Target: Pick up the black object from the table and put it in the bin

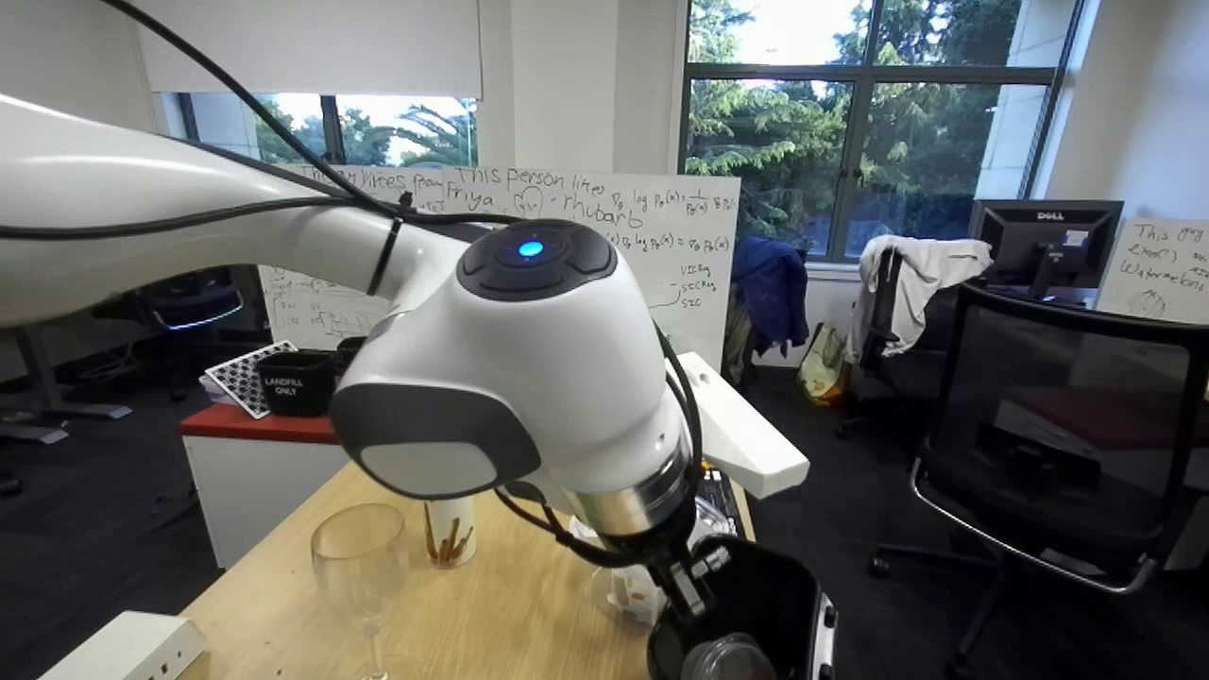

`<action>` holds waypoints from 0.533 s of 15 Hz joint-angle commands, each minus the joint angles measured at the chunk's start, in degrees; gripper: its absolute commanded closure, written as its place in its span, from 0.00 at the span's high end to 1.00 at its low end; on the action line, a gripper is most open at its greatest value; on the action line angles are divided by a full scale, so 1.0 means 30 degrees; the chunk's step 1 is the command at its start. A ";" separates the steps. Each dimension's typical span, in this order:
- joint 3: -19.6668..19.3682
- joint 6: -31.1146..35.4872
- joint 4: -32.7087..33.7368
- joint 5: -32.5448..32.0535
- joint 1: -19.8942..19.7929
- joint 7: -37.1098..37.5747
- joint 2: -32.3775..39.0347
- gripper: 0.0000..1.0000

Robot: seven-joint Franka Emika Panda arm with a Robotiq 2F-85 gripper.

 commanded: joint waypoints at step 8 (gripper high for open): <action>0.2125 0.2950 -0.0306 0.0593 -0.1360 0.0018 -0.0486 0.47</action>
